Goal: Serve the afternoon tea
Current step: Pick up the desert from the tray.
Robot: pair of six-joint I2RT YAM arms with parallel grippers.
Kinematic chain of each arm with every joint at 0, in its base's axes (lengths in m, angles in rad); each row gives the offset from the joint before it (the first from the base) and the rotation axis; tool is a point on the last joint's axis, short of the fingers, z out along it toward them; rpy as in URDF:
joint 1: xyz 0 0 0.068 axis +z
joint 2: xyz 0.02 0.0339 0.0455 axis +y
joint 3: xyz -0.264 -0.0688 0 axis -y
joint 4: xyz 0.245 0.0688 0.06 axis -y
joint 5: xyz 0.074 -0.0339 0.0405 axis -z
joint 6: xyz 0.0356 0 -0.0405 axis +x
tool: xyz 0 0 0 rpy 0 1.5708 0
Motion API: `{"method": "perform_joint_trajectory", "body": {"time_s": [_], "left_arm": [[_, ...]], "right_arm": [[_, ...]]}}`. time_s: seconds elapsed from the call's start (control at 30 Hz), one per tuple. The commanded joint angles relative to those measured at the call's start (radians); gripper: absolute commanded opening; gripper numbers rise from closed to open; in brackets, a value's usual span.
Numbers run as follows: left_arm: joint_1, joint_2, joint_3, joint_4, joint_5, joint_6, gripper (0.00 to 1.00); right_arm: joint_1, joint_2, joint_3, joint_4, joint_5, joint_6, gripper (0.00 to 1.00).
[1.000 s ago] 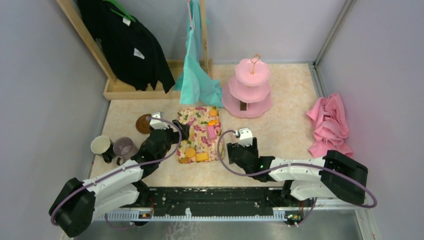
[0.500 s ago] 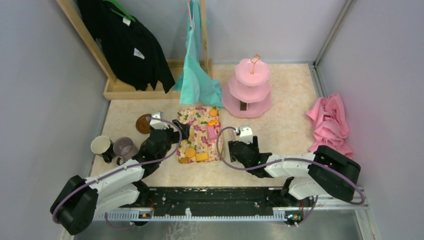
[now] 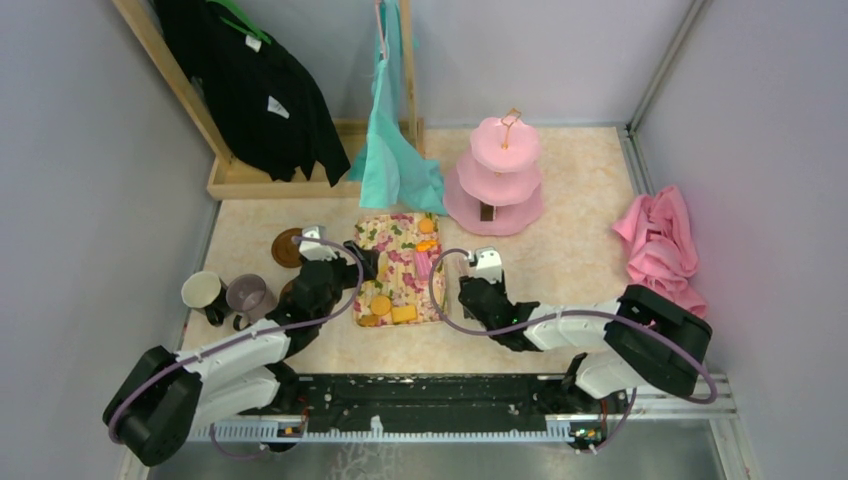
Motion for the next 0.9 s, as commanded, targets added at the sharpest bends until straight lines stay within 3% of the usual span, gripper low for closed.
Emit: {"method": "perform_joint_trajectory", "body": {"time_s": [0.0, 0.37, 0.87], "left_arm": [[0.008, -0.005, -0.019, 0.041, 0.013, -0.011, 0.99], [0.011, -0.079, -0.033, 0.003, 0.001, -0.017, 0.99], [0.011, -0.087, -0.037, 0.004, 0.008, -0.025, 0.99]], "right_arm": [[-0.016, -0.035, -0.002, 0.023, -0.007, 0.002, 0.49], [-0.016, -0.152, -0.028, 0.004, -0.031, -0.013, 0.38], [-0.012, -0.317, -0.03, -0.075, -0.091, -0.018, 0.37]]}}
